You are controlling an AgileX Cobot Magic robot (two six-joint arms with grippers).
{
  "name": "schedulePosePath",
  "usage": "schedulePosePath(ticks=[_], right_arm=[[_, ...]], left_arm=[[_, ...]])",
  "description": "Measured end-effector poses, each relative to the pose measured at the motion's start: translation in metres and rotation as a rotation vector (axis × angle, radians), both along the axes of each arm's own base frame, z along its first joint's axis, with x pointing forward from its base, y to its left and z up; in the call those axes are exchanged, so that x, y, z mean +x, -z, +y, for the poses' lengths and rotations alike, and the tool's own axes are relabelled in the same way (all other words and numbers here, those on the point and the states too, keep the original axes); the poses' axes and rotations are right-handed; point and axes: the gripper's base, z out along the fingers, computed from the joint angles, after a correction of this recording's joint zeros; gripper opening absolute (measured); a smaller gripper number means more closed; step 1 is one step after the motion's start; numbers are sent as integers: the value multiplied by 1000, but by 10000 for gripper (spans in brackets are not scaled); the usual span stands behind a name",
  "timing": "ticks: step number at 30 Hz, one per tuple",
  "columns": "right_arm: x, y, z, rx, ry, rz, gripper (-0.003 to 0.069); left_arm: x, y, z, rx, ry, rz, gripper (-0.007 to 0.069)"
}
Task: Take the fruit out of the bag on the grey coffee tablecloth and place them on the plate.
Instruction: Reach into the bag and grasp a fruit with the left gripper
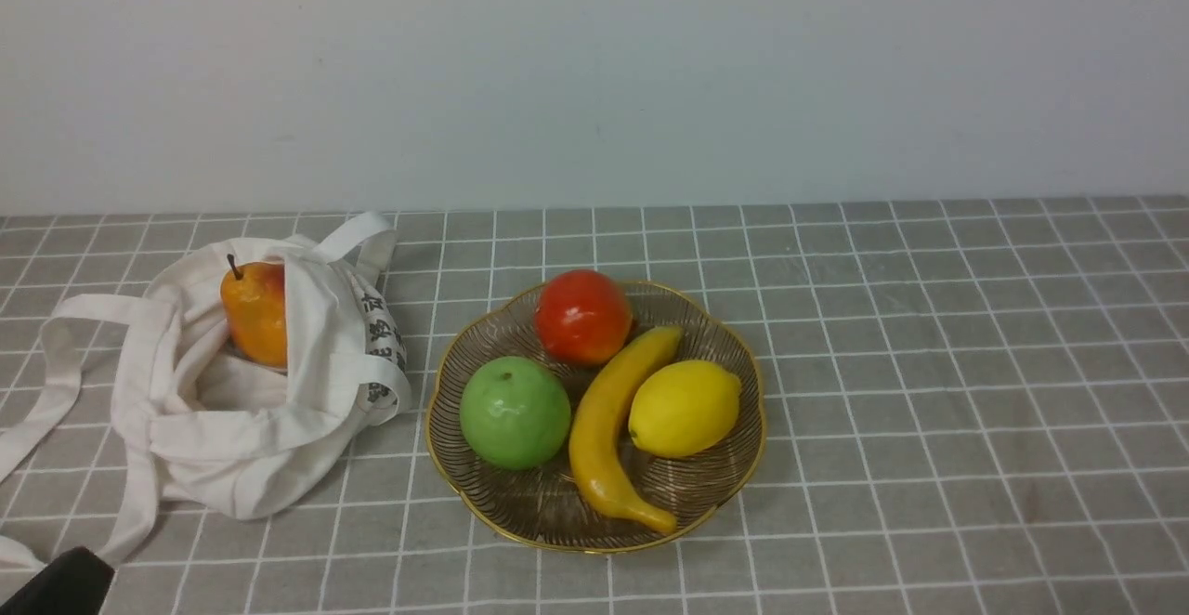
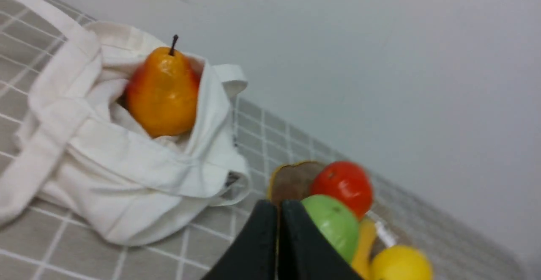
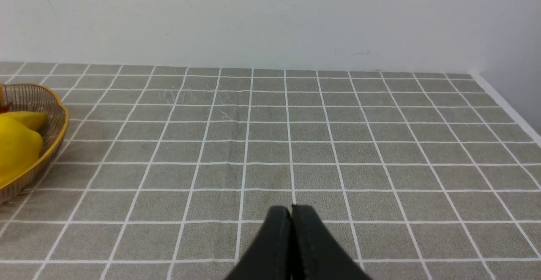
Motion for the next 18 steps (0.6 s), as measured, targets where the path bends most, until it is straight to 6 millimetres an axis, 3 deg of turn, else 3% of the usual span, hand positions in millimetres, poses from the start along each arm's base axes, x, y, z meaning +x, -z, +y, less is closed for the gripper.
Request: schedulePosePath(ticks=[6,10,12,14,16,18], right_arm=[[0,0,0,0,0,0,-15],[0,0,0,0,0,0,-15],[0,0,0,0,0,0,-15],[0,0,0,0,0,0,-15],[0,0,0,1,0,0,-15],[0,0,0,1,0,0,-15]], left_arm=[[-1,-25,21,-240,-208,-243,-8],[-14,-80,21,-204,-194,-390,-8],[-16,-108,11,-55,-114,-371,-8],[-13,-120,6,21,-64,-334,-8],[7,-142,-13,194,137,-120,-8],[26,-144,-22,253,255,53,-8]])
